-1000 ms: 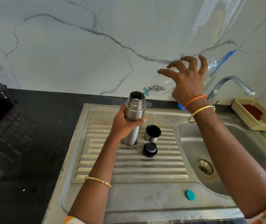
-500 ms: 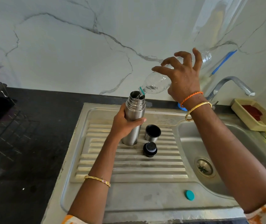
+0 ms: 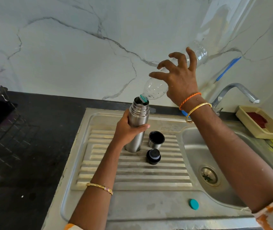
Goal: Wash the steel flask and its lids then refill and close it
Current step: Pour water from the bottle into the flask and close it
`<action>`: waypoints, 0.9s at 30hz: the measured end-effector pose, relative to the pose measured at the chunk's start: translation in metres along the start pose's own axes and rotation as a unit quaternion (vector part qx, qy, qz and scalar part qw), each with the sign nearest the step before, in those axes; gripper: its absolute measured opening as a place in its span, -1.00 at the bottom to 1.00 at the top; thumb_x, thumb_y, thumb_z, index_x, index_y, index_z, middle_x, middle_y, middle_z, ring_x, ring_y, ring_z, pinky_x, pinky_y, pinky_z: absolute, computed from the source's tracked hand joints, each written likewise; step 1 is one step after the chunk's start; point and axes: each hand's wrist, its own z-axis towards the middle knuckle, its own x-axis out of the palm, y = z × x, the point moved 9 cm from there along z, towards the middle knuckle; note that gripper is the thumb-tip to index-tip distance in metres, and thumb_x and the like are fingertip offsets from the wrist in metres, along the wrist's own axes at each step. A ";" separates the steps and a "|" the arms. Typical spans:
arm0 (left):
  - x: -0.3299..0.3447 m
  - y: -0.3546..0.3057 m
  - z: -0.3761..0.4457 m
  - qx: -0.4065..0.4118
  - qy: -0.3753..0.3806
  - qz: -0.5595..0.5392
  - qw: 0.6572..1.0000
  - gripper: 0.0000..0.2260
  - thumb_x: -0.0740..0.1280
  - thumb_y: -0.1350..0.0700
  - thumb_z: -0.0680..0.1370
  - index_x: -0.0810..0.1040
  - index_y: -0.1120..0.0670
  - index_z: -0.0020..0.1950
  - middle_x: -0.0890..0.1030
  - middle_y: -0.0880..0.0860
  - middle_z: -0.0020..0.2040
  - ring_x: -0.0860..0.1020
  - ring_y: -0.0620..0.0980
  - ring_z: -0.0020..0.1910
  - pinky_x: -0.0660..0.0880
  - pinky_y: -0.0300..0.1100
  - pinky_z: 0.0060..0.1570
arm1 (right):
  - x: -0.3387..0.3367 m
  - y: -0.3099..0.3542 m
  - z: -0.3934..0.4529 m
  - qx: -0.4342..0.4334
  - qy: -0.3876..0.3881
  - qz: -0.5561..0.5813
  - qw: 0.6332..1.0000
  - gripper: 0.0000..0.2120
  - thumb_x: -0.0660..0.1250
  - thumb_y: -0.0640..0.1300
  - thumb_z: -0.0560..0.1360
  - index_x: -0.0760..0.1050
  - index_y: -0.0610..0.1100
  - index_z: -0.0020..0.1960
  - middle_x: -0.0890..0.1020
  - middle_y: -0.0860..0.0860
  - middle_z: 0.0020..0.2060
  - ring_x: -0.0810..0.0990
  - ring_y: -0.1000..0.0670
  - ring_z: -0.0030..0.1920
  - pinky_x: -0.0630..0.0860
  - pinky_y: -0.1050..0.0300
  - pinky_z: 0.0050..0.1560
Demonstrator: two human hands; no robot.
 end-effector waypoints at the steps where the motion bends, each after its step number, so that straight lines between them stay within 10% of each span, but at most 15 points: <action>1: 0.000 0.000 0.000 0.001 0.000 0.001 1.000 -0.42 0.61 0.10 0.29 0.45 -0.09 0.23 0.63 -0.12 0.06 0.62 -0.15 0.00 0.58 -0.20 -0.01 | 0.000 0.001 0.001 -0.004 -0.001 -0.003 1.000 -0.45 0.49 -0.38 0.19 0.62 0.06 0.08 0.62 -0.05 0.06 0.46 -0.30 0.24 0.06 -0.37 0.32; 18: 0.001 0.003 0.000 -0.002 0.001 0.003 1.000 -0.41 0.61 0.11 0.29 0.43 -0.16 0.21 0.63 -0.14 0.05 0.61 -0.21 -0.02 0.54 -0.30 -0.07 | -0.001 0.021 0.008 -0.084 -0.021 -0.024 0.996 -0.55 0.52 -0.29 0.25 0.63 0.07 0.06 0.63 -0.06 0.05 0.47 -0.28 0.24 0.09 -0.36 0.33; 27: -0.004 0.008 -0.009 -0.011 -0.018 0.068 0.997 -0.24 0.63 0.02 0.25 0.29 -0.16 0.33 0.51 -0.08 0.22 0.51 -0.10 0.21 0.51 -0.07 0.22 | 0.025 -0.019 -0.045 0.182 0.161 0.092 0.966 -0.23 0.30 -0.37 0.28 0.30 0.16 0.39 0.44 -0.01 0.29 0.26 -0.21 0.35 -0.06 -0.23 0.40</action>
